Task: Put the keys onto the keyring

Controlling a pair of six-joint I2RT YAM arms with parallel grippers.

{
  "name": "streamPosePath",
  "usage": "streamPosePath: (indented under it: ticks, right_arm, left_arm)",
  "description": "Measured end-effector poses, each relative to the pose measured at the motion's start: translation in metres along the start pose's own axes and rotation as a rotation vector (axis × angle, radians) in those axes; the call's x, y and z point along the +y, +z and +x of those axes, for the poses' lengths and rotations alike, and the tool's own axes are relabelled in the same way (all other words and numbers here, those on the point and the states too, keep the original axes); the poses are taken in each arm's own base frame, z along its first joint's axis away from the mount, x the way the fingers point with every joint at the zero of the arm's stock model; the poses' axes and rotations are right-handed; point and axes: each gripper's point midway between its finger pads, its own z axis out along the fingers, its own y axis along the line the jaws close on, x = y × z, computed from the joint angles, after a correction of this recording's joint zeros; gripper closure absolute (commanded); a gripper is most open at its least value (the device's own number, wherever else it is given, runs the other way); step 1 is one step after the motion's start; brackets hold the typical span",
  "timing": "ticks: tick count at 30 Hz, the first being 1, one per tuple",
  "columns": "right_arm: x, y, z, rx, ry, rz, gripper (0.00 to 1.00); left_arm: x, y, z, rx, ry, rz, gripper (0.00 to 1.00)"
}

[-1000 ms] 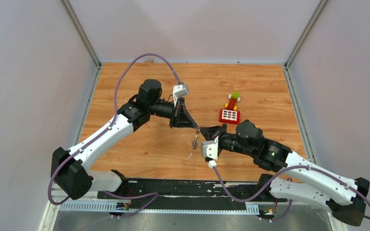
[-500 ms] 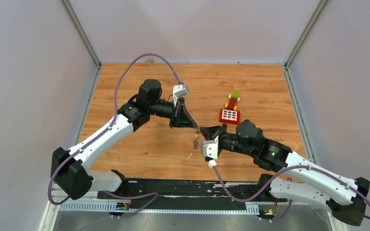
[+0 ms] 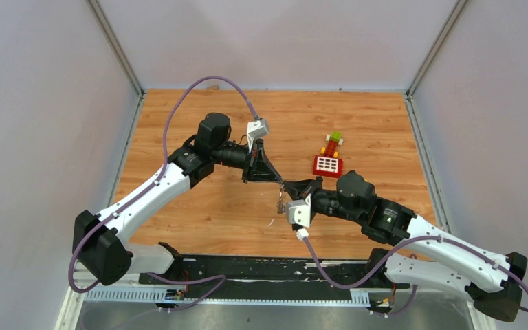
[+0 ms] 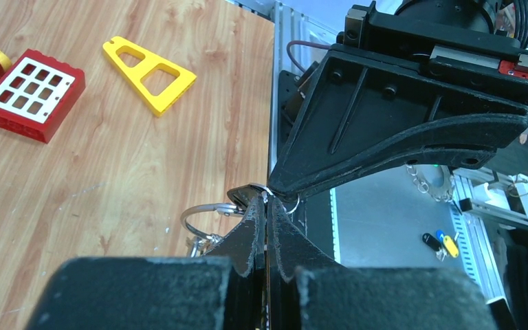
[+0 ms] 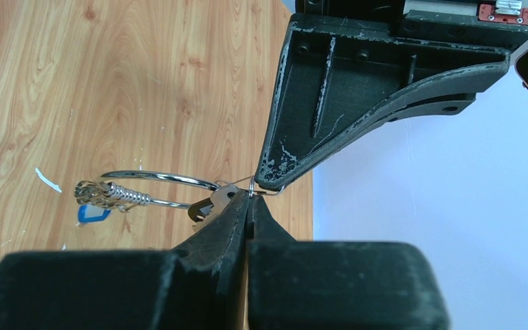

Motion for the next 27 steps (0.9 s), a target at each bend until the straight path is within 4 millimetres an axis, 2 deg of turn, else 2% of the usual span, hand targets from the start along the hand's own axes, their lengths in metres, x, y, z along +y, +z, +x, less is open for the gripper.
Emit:
streamPosePath:
  ticks: [11, 16, 22, 27]
  right_arm:
    - [-0.002, -0.001, 0.0, 0.004, 0.001, 0.009, 1.0]
    - [-0.011, -0.012, 0.002, 0.001, 0.015, 0.044, 1.0]
    - [-0.025, -0.026, 0.01, -0.001, 0.112, 0.073, 1.0]
    - [-0.032, -0.029, 0.015, -0.011, 0.263, 0.068, 1.0]
  left_arm:
    - [0.0, 0.001, 0.001, -0.002, 0.004, 0.005, 1.0]
    - [-0.003, 0.0, 0.003, 0.0, 0.036, 0.02, 1.0]
    - [-0.012, -0.009, 0.011, 0.027, 0.208, 0.044, 1.0]
    - [-0.009, -0.018, 0.019, 0.094, 0.407, 0.045, 1.0]
